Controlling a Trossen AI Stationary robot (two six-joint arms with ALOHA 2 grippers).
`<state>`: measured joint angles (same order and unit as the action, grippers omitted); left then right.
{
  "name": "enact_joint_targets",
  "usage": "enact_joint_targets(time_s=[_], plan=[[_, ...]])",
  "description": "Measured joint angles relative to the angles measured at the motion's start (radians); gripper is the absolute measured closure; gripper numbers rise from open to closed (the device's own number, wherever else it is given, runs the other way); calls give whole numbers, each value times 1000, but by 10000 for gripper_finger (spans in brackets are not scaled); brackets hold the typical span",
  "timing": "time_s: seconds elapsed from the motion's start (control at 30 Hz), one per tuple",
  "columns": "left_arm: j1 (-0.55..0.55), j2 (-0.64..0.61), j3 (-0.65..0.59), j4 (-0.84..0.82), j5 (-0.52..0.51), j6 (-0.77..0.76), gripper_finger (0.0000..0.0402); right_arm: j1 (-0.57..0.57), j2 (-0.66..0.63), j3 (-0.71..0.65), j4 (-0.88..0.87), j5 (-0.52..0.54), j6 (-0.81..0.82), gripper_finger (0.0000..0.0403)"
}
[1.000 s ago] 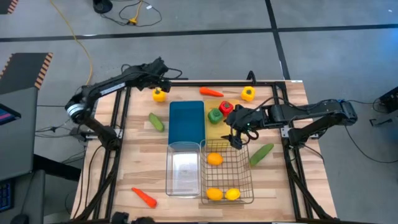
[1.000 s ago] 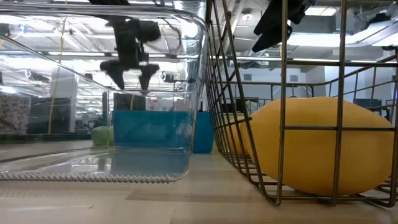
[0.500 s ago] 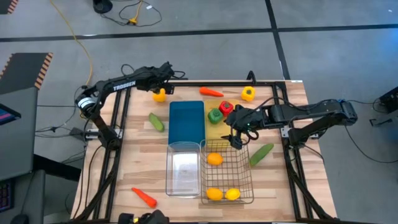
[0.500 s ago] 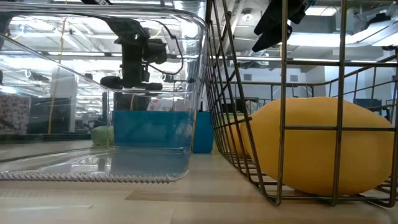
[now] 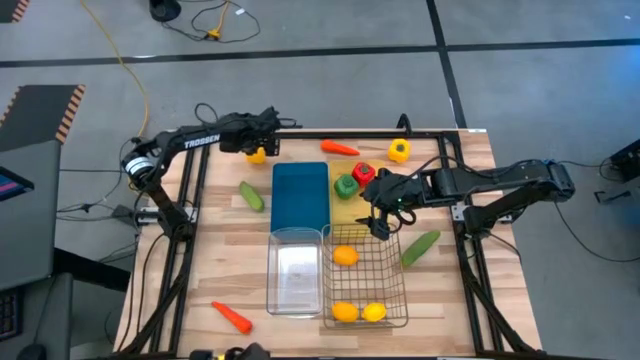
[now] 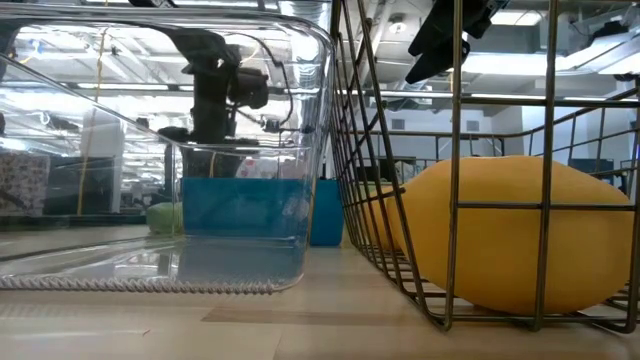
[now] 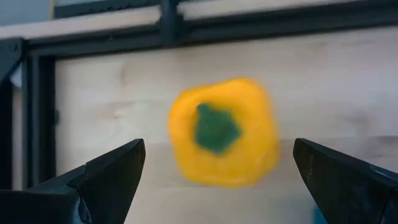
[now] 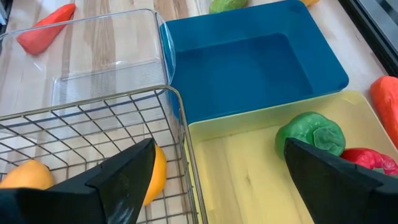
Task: Sort produce into baskets
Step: Put the left yellow bell pepper into the yellow basket
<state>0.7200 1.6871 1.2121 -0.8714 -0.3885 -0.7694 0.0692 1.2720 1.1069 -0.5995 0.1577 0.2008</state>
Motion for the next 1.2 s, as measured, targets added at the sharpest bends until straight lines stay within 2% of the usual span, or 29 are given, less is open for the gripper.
enact_joint_targets(time_s=[0.1, 0.27, 0.77, 0.97, 1.1, 1.2], plan=[[0, 0, -48, 27, -21, -4, 4, 0, 0, 0, 0, 0, 0, 19], [-1, 0, -97, 172, -9, 23, 4, 0, 0, 0, 0, 0, 0, 19], [26, 1, -101, 223, -18, 30, 4, 0, 0, 0, 0, 0, 0, 19], [33, 60, -101, 269, 1, 22, 4, 0, 0, 0, -1, 0, 0, 19], [33, 93, -101, 283, -26, 30, 18, 2, 0, 1, -19, -1, 0, 19], [31, 95, -101, 304, -52, 34, 44, 2, 0, 1, -37, -1, 0, 19]])
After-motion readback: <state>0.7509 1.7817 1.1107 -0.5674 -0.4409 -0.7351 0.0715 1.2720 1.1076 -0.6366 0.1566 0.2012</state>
